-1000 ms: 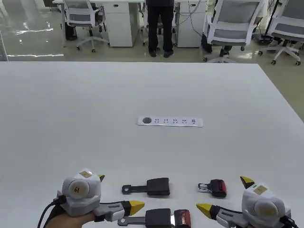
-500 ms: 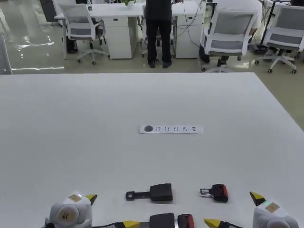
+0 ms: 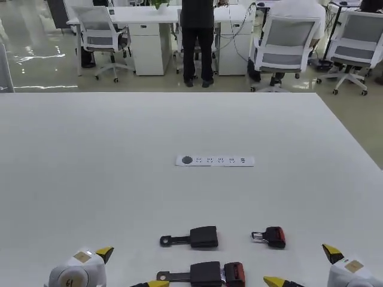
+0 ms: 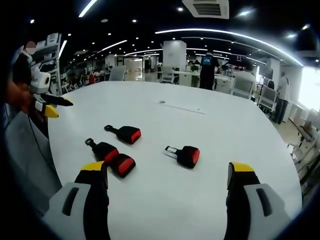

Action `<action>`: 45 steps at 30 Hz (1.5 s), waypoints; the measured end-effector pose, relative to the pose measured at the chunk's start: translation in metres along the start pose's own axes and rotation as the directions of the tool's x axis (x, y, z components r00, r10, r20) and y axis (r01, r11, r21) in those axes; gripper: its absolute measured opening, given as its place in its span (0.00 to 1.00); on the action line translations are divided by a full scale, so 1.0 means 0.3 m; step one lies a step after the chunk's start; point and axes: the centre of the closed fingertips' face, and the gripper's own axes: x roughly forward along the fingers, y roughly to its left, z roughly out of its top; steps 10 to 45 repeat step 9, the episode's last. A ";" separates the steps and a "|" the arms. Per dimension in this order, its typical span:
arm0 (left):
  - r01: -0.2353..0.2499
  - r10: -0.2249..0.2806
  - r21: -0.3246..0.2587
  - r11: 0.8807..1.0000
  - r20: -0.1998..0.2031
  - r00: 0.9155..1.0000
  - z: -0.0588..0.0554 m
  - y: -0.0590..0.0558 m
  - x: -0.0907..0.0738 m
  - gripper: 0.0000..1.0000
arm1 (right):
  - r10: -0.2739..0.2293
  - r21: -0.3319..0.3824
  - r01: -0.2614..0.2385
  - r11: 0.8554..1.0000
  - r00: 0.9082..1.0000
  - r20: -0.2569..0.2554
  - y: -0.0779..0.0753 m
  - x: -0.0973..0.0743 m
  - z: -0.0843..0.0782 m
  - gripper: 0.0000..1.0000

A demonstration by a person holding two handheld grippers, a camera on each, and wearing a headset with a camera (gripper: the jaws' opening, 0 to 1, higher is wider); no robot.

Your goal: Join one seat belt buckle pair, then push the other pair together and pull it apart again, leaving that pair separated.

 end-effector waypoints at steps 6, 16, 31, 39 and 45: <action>-0.009 0.009 -0.009 1.000 0.006 1.000 -0.001 0.004 -0.001 1.00 | 0.002 0.002 -0.002 1.000 1.000 0.005 0.004 -0.016 0.004 0.99; -0.014 0.014 -0.011 1.000 0.010 1.000 0.007 0.005 0.001 1.00 | 0.004 -0.001 -0.004 1.000 1.000 0.006 0.012 -0.014 0.010 0.99; -0.014 0.014 -0.011 1.000 0.010 1.000 0.007 0.005 0.001 1.00 | 0.004 -0.001 -0.004 1.000 1.000 0.006 0.012 -0.014 0.010 0.99; -0.014 0.014 -0.011 1.000 0.010 1.000 0.007 0.005 0.001 1.00 | 0.004 -0.001 -0.004 1.000 1.000 0.006 0.012 -0.014 0.010 0.99; -0.014 0.014 -0.011 1.000 0.010 1.000 0.007 0.005 0.001 1.00 | 0.004 -0.001 -0.004 1.000 1.000 0.006 0.012 -0.014 0.010 0.99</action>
